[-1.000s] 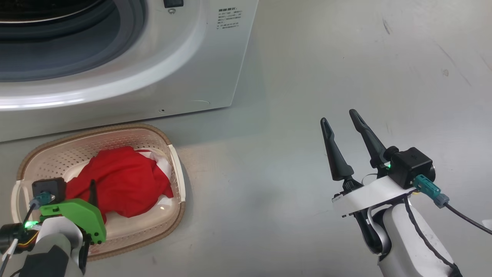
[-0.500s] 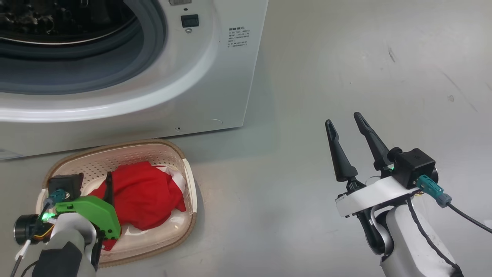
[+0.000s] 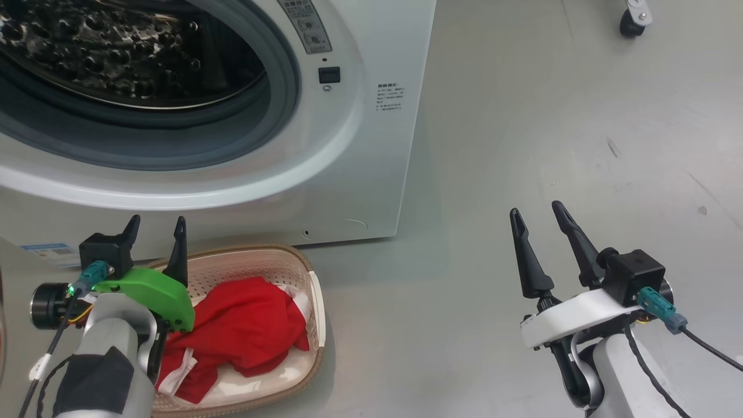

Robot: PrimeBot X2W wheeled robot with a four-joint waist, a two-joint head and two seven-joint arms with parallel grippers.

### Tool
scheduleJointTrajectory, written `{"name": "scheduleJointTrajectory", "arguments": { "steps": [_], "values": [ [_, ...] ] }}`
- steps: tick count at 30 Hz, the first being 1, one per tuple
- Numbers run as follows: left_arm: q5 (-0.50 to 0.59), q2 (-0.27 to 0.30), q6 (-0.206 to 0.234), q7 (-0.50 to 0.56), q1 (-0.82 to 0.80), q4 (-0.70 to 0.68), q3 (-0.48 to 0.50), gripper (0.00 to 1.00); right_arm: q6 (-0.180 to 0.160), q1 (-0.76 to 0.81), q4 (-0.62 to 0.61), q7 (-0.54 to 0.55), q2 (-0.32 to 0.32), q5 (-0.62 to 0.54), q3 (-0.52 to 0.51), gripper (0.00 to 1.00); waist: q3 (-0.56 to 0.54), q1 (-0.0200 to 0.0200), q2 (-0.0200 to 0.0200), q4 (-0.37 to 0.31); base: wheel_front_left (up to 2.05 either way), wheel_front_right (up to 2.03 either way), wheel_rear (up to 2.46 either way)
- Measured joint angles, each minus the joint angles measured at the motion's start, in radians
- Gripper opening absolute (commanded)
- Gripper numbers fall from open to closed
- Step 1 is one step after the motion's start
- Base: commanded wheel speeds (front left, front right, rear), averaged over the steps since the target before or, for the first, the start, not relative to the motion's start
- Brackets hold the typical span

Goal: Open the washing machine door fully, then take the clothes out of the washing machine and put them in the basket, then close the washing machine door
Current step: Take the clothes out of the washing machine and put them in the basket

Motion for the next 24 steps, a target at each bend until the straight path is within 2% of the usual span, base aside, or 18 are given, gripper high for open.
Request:
{"name": "scheduleJointTrajectory", "arguments": {
  "steps": [12, 24],
  "values": [
    [0.002, -0.011, -0.003, 0.0, 0.11, -0.199, 0.024, 1.0, 0.003, 0.049, -0.008, 0.0, 0.0, 0.0, -0.034, 1.0, -0.115, -0.0001, 0.0, 0.054, 0.0, 0.0, 0.0],
    [-0.008, -0.035, 0.006, 0.0, 0.23, -0.354, 0.059, 1.0, 0.004, 0.088, -0.022, 0.0, 0.001, 0.0, -0.052, 1.0, -0.176, 0.0, 0.0, 0.08, 0.0, 0.0, 0.0]
  ]
}}
